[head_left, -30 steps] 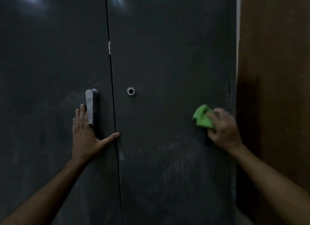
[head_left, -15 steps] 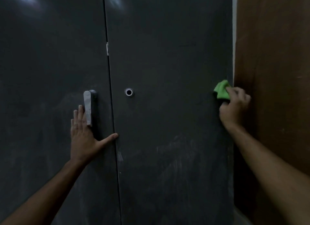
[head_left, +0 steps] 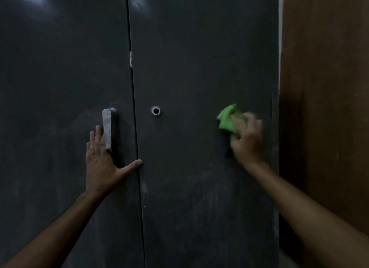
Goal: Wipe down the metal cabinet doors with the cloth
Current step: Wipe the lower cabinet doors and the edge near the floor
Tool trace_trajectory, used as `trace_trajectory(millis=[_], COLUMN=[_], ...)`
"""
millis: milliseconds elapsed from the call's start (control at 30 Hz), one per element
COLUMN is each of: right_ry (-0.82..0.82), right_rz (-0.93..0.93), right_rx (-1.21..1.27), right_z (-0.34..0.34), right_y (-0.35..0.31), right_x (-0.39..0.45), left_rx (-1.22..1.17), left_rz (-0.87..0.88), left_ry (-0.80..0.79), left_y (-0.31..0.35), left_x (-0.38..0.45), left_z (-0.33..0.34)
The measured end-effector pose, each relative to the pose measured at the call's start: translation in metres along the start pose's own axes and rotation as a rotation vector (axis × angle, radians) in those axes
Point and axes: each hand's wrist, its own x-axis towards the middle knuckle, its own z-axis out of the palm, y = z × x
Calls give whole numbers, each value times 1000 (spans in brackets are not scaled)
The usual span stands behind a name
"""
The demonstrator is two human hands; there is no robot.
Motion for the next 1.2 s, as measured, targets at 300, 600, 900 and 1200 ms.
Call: trace_trajectory(millis=[300, 600, 900, 1200], right_ry=[91, -321, -400, -391], right_rz=[125, -529, -778, -811], right_rx=[98, 141, 4, 3], right_z=[7, 31, 60, 69], right_y=[-32, -109, -223, -238], right_x=[35, -47, -27, -23], left_rx=[11, 34, 64, 110], left_rz=[23, 39, 174, 259], left_ry=[-1, 5, -103, -150], left_y=[-4, -2, -19, -29], left_x=[1, 0, 2, 2], left_z=[4, 1, -11, -18])
